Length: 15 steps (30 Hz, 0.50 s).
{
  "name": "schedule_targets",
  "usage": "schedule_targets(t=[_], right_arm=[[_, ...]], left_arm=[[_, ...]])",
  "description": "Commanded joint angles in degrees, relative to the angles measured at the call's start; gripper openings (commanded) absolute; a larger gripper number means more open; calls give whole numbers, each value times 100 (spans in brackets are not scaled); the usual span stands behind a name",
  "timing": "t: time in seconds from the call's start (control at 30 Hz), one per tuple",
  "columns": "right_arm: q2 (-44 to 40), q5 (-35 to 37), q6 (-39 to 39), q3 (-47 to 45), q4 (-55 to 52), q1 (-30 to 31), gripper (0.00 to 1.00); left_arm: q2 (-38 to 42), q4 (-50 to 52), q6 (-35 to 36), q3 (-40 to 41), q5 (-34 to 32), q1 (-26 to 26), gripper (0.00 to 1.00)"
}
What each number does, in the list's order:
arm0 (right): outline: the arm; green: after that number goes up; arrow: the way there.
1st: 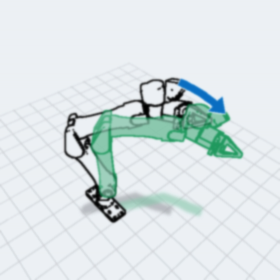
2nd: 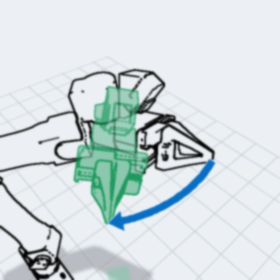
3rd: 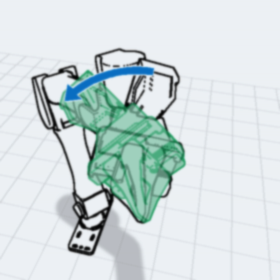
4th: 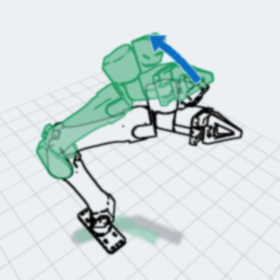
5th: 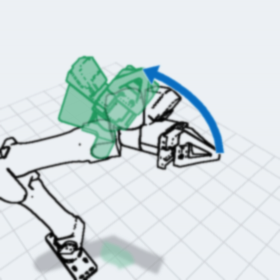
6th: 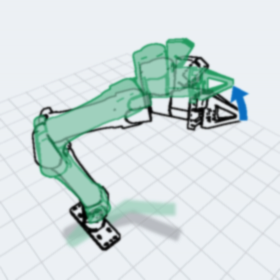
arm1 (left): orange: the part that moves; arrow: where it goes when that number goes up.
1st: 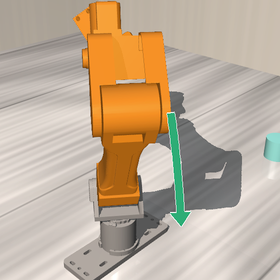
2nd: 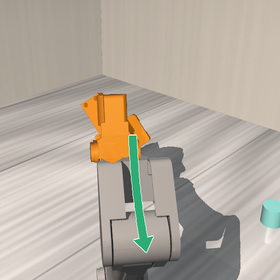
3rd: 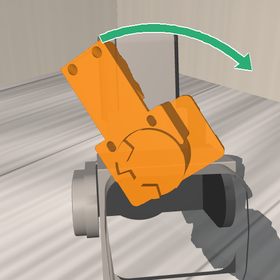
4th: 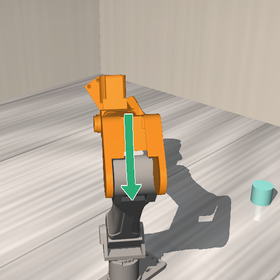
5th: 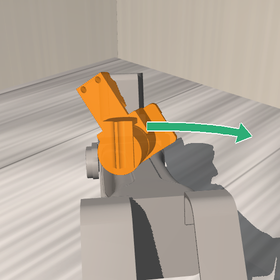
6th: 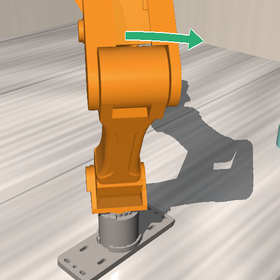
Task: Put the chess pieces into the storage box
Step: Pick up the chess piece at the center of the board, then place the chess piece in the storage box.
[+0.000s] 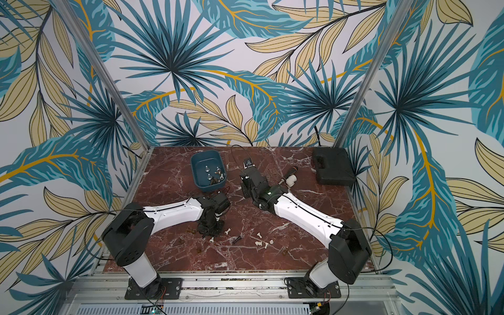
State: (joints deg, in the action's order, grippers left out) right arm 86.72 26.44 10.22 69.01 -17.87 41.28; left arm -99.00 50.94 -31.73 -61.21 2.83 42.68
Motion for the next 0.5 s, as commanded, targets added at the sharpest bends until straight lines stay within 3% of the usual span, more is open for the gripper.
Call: schedule_targets(t=[0.0,0.17,0.33,0.47], right_arm=[[32,111,-29,19,-25,-14,34],[-58,46,44,30,-3,-14,34],[-146,118,138,33,-4,-16,34],[-186,133,166,59,-104,-20,34]], left_arm=[[215,242,132,-457,-288,15,5],[343,706,536,-1343,-574,-268,5],[98,905,1186,-2447,-984,-1151,4],[-539,732,1575,-3376,-1236,-1860,5]])
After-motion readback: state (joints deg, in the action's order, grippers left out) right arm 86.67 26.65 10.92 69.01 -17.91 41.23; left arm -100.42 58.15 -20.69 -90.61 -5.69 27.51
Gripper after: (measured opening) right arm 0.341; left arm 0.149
